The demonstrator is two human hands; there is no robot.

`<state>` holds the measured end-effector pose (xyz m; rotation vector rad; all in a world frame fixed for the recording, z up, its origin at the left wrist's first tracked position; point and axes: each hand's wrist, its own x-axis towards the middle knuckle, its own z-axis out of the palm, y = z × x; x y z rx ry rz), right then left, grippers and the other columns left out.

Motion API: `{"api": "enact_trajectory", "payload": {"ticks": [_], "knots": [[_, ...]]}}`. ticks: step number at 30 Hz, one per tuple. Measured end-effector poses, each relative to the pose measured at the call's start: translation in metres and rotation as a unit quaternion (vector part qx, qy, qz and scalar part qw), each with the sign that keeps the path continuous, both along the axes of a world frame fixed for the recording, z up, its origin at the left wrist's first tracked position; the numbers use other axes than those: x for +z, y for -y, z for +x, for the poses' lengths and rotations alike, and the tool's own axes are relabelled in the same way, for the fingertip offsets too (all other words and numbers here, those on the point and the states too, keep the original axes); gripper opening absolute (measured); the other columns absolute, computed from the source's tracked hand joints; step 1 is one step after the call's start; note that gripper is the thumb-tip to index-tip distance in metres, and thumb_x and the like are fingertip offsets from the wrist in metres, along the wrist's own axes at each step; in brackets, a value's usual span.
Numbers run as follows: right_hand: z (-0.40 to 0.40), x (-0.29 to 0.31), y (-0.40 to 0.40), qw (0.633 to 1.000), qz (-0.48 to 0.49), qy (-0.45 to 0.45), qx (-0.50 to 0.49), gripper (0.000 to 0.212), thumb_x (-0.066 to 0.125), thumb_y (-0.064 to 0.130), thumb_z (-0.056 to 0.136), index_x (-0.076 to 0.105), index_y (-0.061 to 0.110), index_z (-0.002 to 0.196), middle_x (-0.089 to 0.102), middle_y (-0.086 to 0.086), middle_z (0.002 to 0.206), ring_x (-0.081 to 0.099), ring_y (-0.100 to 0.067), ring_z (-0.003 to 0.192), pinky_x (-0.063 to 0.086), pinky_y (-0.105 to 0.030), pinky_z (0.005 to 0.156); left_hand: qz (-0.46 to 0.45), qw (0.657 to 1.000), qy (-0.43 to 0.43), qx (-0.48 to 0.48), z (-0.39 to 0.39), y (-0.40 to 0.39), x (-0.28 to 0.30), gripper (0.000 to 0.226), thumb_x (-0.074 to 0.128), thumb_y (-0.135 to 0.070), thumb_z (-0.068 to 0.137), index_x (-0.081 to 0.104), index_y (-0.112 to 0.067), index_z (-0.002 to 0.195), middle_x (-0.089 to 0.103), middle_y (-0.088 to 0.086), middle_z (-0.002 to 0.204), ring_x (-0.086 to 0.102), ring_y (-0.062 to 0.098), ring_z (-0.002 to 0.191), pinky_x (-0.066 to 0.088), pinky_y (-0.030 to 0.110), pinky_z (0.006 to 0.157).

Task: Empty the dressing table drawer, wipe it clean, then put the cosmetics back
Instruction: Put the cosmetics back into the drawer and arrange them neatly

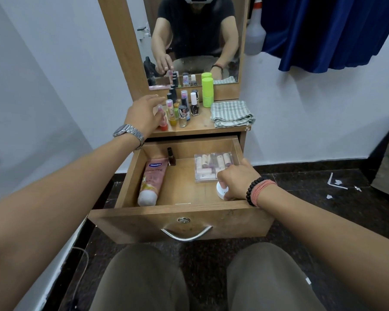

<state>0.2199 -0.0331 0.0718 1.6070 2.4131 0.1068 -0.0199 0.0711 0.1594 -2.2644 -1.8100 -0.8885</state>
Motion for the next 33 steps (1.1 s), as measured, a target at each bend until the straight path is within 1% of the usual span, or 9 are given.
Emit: {"api": "enact_trajectory", "payload": {"ticks": [3,7,13,15,19,21,24,29,33], "knots": [[0.000,0.000,0.001,1.000,0.002,0.004,0.000,0.024,0.067,0.035,0.084,0.062,0.019,0.103,0.068,0.000,0.100,0.059,-0.020,0.092,0.030,-0.040,0.093,-0.014,1.000,0.022,0.011,0.001,-0.004,0.000,0.033,0.057,-0.022,0.092,0.063,-0.022,0.125,0.061,0.002,0.130,0.055,0.021,0.119,0.042,0.037,0.101],[0.000,0.002,0.001,1.000,-0.001,0.005,0.000,0.027,0.066,0.037,0.085,0.061,0.020,0.106,0.067,-0.001,0.102,0.059,-0.021,0.094,0.031,-0.040,0.095,-0.001,0.999,0.038,0.008,0.002,-0.001,0.000,0.024,0.061,-0.023,0.090,0.068,-0.022,0.113,0.069,-0.001,0.112,0.063,0.017,0.097,0.052,0.034,0.087],[0.000,0.002,0.001,1.000,-0.008,-0.004,-0.005,0.025,0.067,0.036,0.084,0.062,0.019,0.103,0.068,0.000,0.100,0.060,-0.021,0.091,0.030,-0.039,0.094,0.058,0.988,0.103,-0.096,0.010,0.030,0.003,0.021,0.069,-0.022,0.085,0.066,-0.019,0.106,0.067,-0.007,0.095,0.063,0.008,0.084,0.055,0.027,0.081],[-0.001,0.002,0.002,1.000,-0.006,-0.005,-0.004,0.025,0.066,0.035,0.085,0.062,0.019,0.103,0.067,0.000,0.101,0.060,-0.021,0.092,0.030,-0.039,0.094,0.060,0.983,0.076,-0.159,0.011,0.041,-0.006,0.018,0.070,-0.020,0.084,0.066,-0.018,0.102,0.067,-0.007,0.093,0.064,0.009,0.084,0.055,0.030,0.079],[-0.001,0.003,0.003,1.000,-0.009,-0.004,-0.003,0.026,0.066,0.037,0.085,0.062,0.020,0.104,0.067,0.000,0.101,0.060,-0.020,0.093,0.029,-0.040,0.095,0.037,0.963,-0.066,-0.258,0.008,0.048,-0.036,0.015,0.072,-0.015,0.082,0.067,-0.015,0.096,0.063,-0.002,0.091,0.060,0.016,0.081,0.052,0.032,0.066],[-0.001,0.003,0.002,1.000,-0.010,-0.006,-0.006,0.025,0.066,0.036,0.085,0.062,0.020,0.103,0.067,0.000,0.101,0.060,-0.021,0.093,0.029,-0.040,0.096,0.016,0.962,-0.110,-0.250,0.005,0.044,-0.049,0.014,0.072,-0.014,0.080,0.067,-0.017,0.093,0.064,-0.002,0.090,0.059,0.018,0.078,0.049,0.034,0.061],[-0.001,0.004,0.002,1.000,-0.010,-0.005,-0.007,0.026,0.067,0.036,0.085,0.062,0.020,0.104,0.067,-0.001,0.101,0.060,-0.021,0.092,0.030,-0.040,0.097,-0.016,0.966,-0.159,-0.204,0.005,0.035,-0.059,0.011,0.067,-0.016,0.084,0.066,-0.019,0.095,0.067,-0.001,0.095,0.060,0.022,0.086,0.045,0.032,0.067],[-0.001,0.004,0.003,1.000,-0.007,0.002,-0.004,0.027,0.067,0.037,0.084,0.062,0.020,0.104,0.067,-0.001,0.101,0.058,-0.021,0.093,0.030,-0.040,0.096,-0.058,0.970,-0.174,-0.161,0.017,0.026,-0.063,0.009,0.062,-0.017,0.086,0.060,-0.013,0.094,0.065,0.003,0.097,0.055,0.022,0.091,0.042,0.033,0.072],[0.000,0.004,0.003,1.000,-0.007,0.006,-0.002,0.025,0.066,0.036,0.086,0.061,0.019,0.104,0.067,-0.001,0.101,0.058,-0.021,0.093,0.030,-0.041,0.095,-0.069,0.968,-0.184,-0.155,0.023,0.020,-0.068,0.008,0.059,-0.016,0.087,0.052,-0.018,0.088,0.064,0.001,0.093,0.053,0.022,0.090,0.045,0.035,0.071]]}}
